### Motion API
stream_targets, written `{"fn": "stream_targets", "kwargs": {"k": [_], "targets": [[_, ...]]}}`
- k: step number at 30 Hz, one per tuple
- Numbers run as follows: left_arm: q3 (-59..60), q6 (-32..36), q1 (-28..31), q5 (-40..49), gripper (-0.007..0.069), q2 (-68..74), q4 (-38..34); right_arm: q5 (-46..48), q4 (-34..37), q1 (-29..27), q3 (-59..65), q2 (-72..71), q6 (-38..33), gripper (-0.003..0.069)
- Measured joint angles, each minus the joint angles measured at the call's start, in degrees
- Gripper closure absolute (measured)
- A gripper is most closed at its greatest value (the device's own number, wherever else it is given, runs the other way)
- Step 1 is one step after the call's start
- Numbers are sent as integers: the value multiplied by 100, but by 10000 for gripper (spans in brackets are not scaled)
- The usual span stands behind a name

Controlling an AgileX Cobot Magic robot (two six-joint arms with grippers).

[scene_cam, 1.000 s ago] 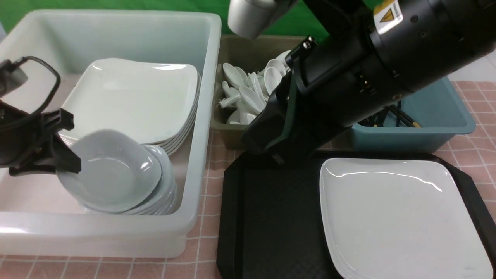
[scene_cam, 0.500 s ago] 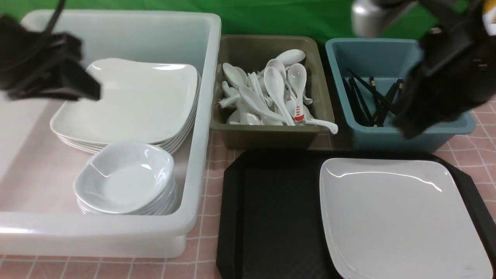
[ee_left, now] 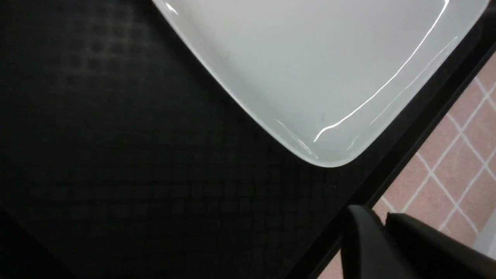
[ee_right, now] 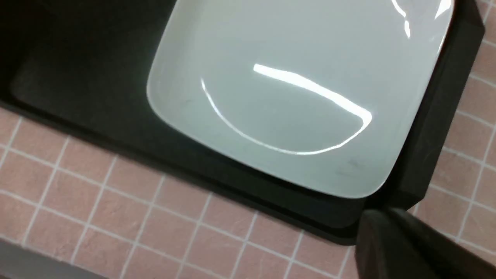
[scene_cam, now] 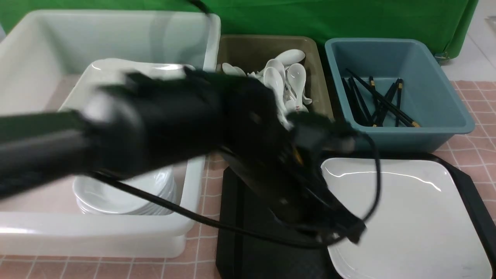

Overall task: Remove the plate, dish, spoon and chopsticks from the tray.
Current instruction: Use the left arm to grab a plate from the dinner plate

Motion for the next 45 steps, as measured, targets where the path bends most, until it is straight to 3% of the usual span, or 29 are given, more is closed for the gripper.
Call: {"fn": "stream_targets", "kwargs": {"k": [6, 7, 9, 12, 14, 17, 20, 27, 29, 45], "targets": [[-214, -862, -152, -324, 222, 1022, 90, -2, 57, -23, 135, -514, 136, 629], [-212, -879, -152, -336, 213, 1045, 84, -2, 57, -30, 135, -537, 136, 629], [-231, -963, -159, -528, 120, 1251, -4, 4, 63, -30, 135, -617, 142, 629], [-243, -990, -170, -831, 60, 1378, -262, 4, 63, -36, 135, -626, 142, 629], [-249, -1003, -170, -1020, 57, 1422, -386, -1, 63, -36, 135, -626, 142, 629], [-261, -1010, -170, -1167, 75, 1466, -521, -12, 63, -36, 135, -626, 142, 629], [-265, -1023, -170, -1211, 146, 1500, -539, -43, 63, -36, 135, -626, 142, 629], [-287, -1192, -153, -1293, 517, 1561, -680, -152, 69, -36, 135, -626, 142, 629], [-301, -1161, -160, -1356, 561, 1561, -700, -158, 69, -36, 135, -626, 142, 629], [-301, -1067, -47, -1045, 599, 905, -117, -250, 74, -36, 135, -626, 142, 629]]}}
